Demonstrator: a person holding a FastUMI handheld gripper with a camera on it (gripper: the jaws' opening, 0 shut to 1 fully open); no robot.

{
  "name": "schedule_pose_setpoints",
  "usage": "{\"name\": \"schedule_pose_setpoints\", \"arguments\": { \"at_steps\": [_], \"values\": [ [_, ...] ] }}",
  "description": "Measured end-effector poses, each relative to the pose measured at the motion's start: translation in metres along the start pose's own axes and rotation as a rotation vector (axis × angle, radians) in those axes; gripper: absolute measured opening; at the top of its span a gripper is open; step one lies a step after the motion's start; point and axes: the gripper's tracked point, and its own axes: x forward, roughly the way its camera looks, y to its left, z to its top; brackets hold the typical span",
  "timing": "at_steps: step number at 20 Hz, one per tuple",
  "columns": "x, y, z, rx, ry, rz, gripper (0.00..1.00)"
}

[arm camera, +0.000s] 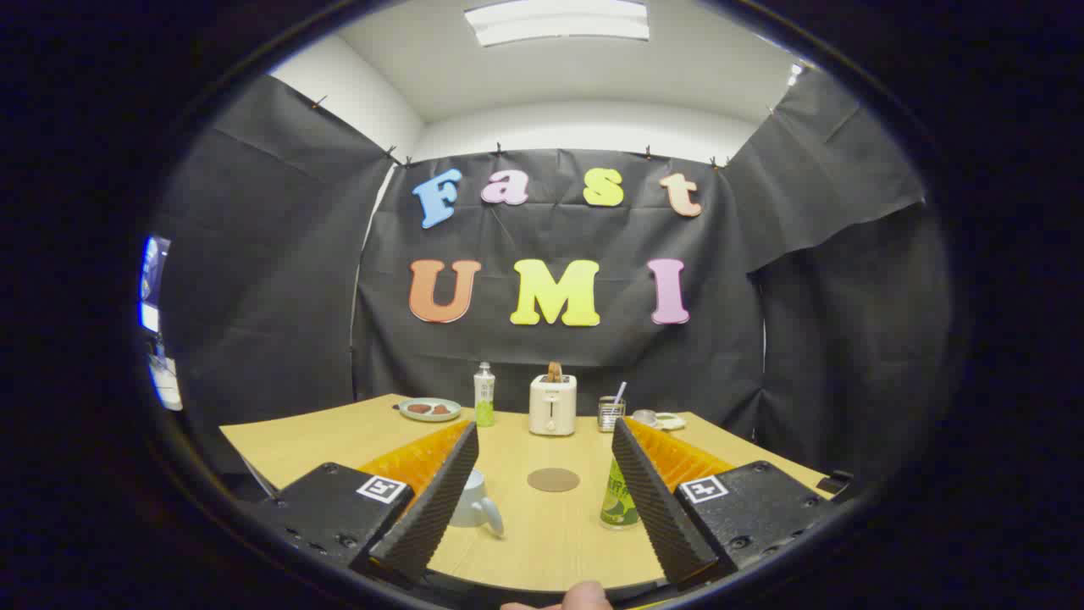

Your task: Take the bottle from table, then pour the juice into the cup, finally place the bottle on the coaster

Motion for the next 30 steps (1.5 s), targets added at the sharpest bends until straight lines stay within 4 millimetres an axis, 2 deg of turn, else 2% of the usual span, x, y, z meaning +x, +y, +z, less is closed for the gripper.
{"name": "schedule_pose_setpoints", "arguments": {
  "at_steps": [9, 19, 28, 30],
  "values": [
    [0.009, -0.011, -0.02, 0.026, 0.05, -0.032, 1.0],
    [0.012, -0.008, -0.017, 0.027, 0.032, -0.028, 1.0],
    [0.012, -0.015, -0.024, 0.013, 0.044, -0.039, 1.0],
    [0.01, -0.017, -0.02, 0.026, 0.034, -0.026, 1.0]
  ]
}}
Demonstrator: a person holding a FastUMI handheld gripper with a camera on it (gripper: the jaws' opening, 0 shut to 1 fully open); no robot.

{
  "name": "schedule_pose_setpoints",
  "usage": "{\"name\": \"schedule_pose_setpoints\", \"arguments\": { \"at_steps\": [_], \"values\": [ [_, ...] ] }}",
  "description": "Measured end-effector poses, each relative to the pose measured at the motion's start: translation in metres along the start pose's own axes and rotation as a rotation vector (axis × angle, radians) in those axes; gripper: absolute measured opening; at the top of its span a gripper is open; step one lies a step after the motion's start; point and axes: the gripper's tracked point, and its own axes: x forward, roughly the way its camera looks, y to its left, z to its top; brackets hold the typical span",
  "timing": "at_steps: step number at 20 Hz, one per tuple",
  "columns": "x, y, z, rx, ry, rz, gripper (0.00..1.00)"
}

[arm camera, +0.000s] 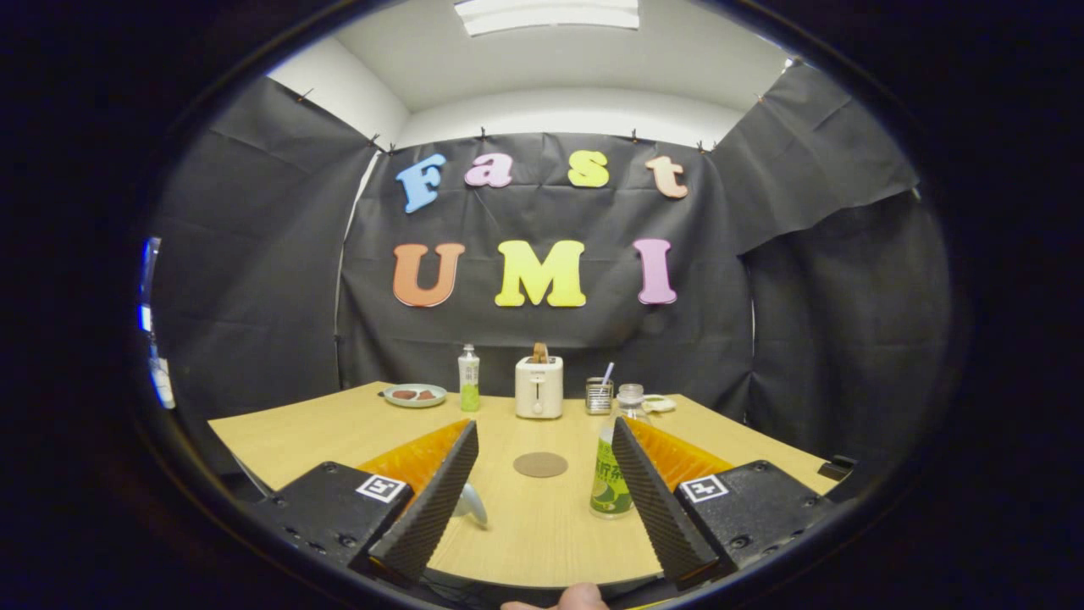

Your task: Take the bottle from table, then pour the juice into the cup, finally place the bottle on the coaster

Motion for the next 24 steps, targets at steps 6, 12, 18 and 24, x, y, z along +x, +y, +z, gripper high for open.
{"name": "schedule_pose_setpoints", "arguments": {
  "at_steps": [6, 12, 18, 24],
  "values": [
    [0.009, -0.015, 0.01, 0.002, -0.014, 0.033, 1.0],
    [0.027, -0.048, 0.001, -0.008, -0.01, 0.031, 1.0],
    [0.056, -0.076, -0.038, -0.002, 0.058, -0.011, 1.0],
    [0.094, -0.09, -0.083, 0.018, 0.152, -0.066, 1.0]
  ]
}}
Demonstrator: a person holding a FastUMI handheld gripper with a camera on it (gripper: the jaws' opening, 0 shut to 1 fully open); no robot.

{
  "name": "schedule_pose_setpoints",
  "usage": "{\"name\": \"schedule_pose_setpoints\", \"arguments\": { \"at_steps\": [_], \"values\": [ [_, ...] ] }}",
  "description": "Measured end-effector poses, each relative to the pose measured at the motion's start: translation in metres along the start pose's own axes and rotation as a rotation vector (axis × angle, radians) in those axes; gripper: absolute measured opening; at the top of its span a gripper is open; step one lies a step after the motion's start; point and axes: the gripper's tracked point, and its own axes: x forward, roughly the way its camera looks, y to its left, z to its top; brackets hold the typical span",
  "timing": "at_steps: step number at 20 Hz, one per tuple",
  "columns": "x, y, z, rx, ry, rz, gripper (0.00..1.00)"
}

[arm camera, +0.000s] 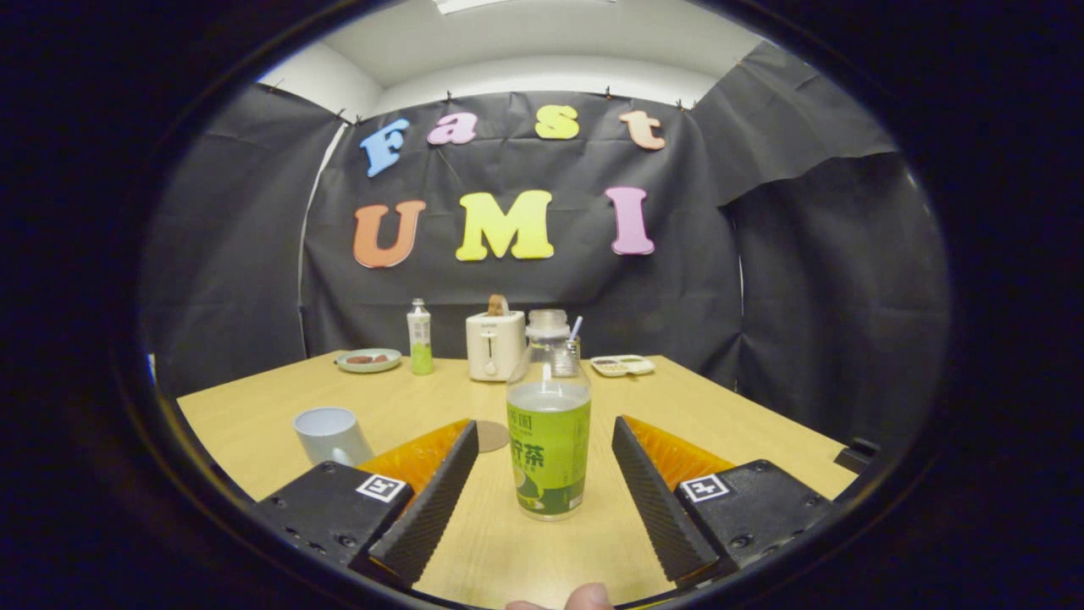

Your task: Take the bottle from table, then pour the juice into the cup, finally place the bottle on the coaster

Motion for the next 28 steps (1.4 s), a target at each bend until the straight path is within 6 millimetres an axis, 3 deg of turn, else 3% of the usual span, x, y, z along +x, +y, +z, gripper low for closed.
{"name": "schedule_pose_setpoints", "arguments": {
  "at_steps": [5, 10, 16, 17, 18, 20, 28],
  "values": [
    [0.03, -0.003, -0.016, 0.014, 0.075, -0.027, 1.0],
    [0.052, -0.003, -0.019, 0.068, 0.123, -0.025, 1.0],
    [0.058, -0.002, -0.015, 0.094, 0.118, -0.033, 0.98],
    [0.055, -0.005, -0.015, 0.098, 0.121, -0.053, 0.95],
    [0.052, -0.007, -0.01, 0.106, 0.108, -0.061, 0.83],
    [0.051, -0.004, -0.008, 0.107, 0.111, -0.054, 0.81],
    [0.041, 0.024, 0.016, -0.034, 0.084, 0.008, 0.75]
  ]
}}
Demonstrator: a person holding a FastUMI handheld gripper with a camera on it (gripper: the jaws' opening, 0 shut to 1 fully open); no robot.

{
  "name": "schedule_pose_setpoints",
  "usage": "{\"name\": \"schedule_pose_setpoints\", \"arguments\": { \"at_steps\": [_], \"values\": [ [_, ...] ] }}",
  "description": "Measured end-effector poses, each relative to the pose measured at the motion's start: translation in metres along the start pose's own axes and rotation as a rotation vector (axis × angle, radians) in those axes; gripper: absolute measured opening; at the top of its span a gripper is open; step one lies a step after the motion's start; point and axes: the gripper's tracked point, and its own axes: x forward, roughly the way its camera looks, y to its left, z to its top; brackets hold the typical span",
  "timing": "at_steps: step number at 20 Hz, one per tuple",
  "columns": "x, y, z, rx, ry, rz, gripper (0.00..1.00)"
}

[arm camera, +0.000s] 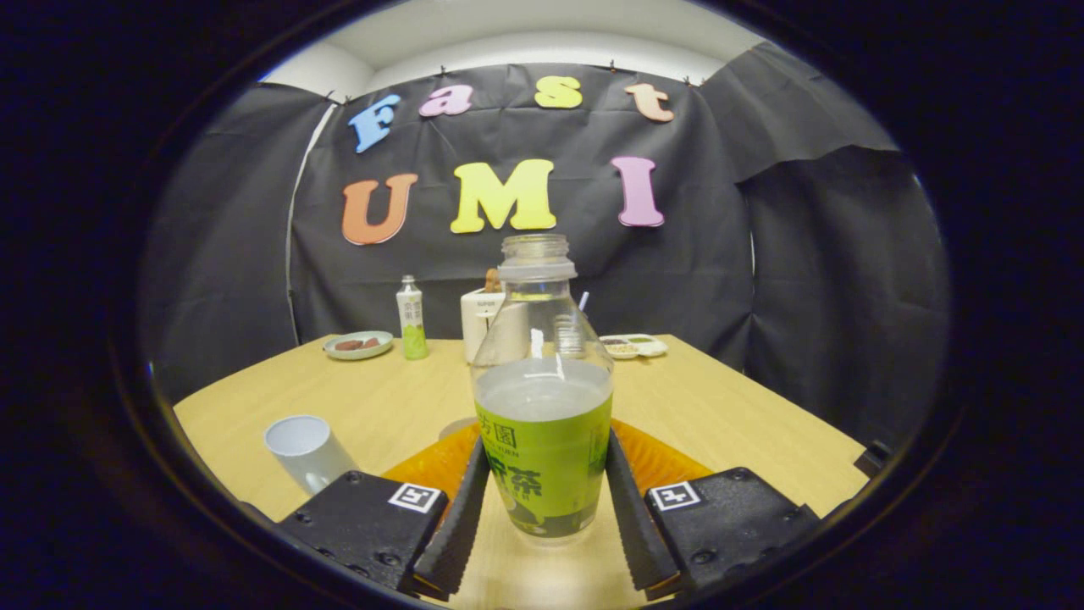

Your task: Take the bottle from table, then pour the juice into the cup, finally place the bottle on the coaster

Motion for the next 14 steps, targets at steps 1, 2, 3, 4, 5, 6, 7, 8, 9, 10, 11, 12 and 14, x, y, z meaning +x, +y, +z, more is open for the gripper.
{"name": "schedule_pose_setpoints", "arguments": {
  "at_steps": [1, 2, 3, 4, 5, 6, 7, 8, 9, 10, 11, 12, 14],
  "values": [
    [-0.002, 0.003, 0.003, -0.037, -0.007, 0.001, 0.75],
    [-0.002, 0.007, 0.007, -0.076, -0.01, 0.002, 0.75],
    [-0.002, 0.007, 0.01, -0.116, -0.015, -0.006, 0.75],
    [-0.002, 0.008, 0.014, -0.154, -0.022, -0.017, 0.75],
    [-0.004, 0.007, 0.017, -0.189, -0.026, -0.031, 0.75],
    [-0.004, 0.008, 0.021, -0.231, -0.038, -0.044, 0.75],
    [-0.003, 0.01, 0.024, -0.273, -0.043, -0.052, 0.75],
    [-0.003, 0.012, 0.024, -0.307, -0.043, -0.056, 0.75],
    [-0.003, 0.013, 0.023, -0.344, -0.035, -0.055, 0.75],
    [-0.001, 0.015, 0.021, -0.382, -0.028, -0.057, 0.75],
    [0.0, 0.015, 0.021, -0.422, -0.025, -0.065, 0.76],
    [0.001, 0.014, 0.021, -0.471, -0.018, -0.08, 0.75],
    [0.0, 0.013, 0.026, -0.572, -0.027, -0.108, 0.75]
  ]
}}
